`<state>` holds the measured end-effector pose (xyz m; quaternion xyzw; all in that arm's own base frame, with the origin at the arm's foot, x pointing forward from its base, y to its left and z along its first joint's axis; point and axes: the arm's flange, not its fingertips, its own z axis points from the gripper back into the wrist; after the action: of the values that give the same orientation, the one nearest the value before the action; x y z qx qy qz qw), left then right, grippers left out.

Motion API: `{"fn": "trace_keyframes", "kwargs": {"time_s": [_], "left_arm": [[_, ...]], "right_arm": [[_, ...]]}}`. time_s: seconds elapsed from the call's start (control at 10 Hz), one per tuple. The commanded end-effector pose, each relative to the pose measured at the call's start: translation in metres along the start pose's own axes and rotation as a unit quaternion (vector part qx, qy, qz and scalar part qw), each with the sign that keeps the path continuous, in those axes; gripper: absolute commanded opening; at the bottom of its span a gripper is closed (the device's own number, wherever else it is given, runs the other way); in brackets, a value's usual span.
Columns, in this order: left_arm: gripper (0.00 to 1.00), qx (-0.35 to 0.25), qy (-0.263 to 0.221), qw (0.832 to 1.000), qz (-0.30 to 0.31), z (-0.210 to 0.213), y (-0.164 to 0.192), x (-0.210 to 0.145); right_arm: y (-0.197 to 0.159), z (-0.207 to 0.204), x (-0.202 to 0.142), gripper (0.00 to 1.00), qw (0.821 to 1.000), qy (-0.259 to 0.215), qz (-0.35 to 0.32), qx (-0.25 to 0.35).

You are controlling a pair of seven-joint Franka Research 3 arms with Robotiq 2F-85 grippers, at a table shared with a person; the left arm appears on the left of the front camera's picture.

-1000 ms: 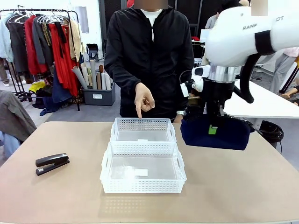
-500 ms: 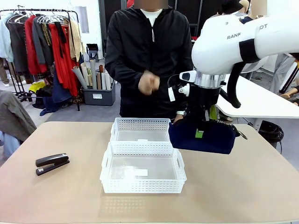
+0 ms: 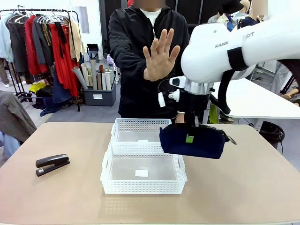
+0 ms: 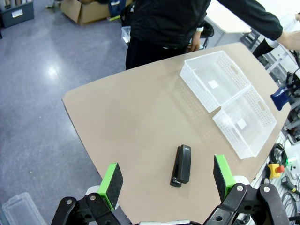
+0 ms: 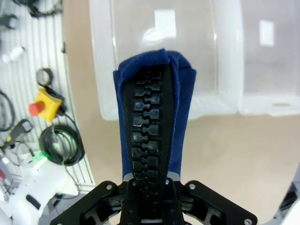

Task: Distribute items into two baskets.
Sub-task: Move the picked Pencil pouch towards the Organizing basket indicated by the person, stopping as directed.

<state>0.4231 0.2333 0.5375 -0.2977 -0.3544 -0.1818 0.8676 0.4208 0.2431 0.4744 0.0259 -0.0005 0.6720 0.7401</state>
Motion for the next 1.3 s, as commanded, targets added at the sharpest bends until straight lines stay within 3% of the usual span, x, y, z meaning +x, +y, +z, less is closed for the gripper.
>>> {"fn": "trace_keyframes", "kwargs": {"time_s": [0.0, 0.2, 0.4, 0.5, 1.2], "left_arm": [[1.00, 0.001, -0.002, 1.000, 0.000, 0.000, -0.001, 0.001], [1.00, 0.001, -0.002, 1.000, 0.000, 0.000, -0.001, 0.001], [1.00, 0.001, -0.002, 1.000, 0.000, 0.000, -0.001, 0.001], [1.00, 0.001, -0.002, 1.000, 0.000, 0.000, -0.001, 0.001], [1.00, 0.001, -0.002, 1.000, 0.000, 0.000, -0.001, 0.001]], "right_arm": [[0.003, 0.023, -0.081, 0.00, 1.000, -0.005, 0.006, -0.019], [0.014, 0.026, -0.124, 0.00, 0.999, 0.027, 0.020, -0.013], [0.018, 0.026, -0.150, 0.00, 0.999, 0.023, 0.023, -0.019], [0.013, 0.027, -0.151, 0.00, 0.999, 0.033, -0.002, -0.013], [0.015, 0.029, -0.151, 0.00, 1.000, 0.023, 0.009, -0.011]]}}
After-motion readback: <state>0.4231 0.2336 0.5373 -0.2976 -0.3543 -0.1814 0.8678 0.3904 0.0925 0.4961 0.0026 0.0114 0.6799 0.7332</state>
